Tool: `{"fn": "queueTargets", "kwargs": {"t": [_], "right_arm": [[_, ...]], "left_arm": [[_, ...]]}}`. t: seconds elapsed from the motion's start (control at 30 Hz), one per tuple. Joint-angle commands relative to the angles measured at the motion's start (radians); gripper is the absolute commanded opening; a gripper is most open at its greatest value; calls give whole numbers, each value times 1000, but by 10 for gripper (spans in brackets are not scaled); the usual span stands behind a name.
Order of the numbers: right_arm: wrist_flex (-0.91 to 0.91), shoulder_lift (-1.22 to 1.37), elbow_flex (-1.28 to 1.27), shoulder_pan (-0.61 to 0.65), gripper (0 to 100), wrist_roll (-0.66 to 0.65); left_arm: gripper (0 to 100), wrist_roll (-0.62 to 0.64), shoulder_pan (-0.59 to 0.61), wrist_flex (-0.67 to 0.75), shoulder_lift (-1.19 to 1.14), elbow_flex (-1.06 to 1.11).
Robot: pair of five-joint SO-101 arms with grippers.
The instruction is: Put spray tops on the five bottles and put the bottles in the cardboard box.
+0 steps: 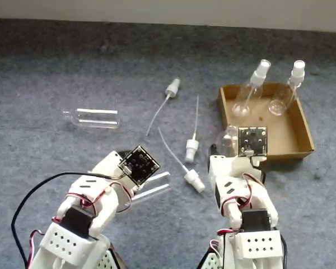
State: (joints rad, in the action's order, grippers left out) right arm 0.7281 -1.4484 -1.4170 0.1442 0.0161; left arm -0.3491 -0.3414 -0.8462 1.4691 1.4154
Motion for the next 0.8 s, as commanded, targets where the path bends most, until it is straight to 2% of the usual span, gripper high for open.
{"fn": "queueTargets", "kwargs": {"t": [0.0,0.17,0.47,0.77], "right_arm": [[-31,-16,-2,-12,139,11],[-31,-18,-18,-12,139,12],[-33,-18,-73,-8,139,11],[-189,-18,-171,-8,139,8]], "left_arm": [[63,-29,-13,-130,-4,-214],[63,-81,-13,-227,-122,-421],[63,-83,-21,-267,-670,-831],[63,-83,-21,-267,-1184,-1204]]}}
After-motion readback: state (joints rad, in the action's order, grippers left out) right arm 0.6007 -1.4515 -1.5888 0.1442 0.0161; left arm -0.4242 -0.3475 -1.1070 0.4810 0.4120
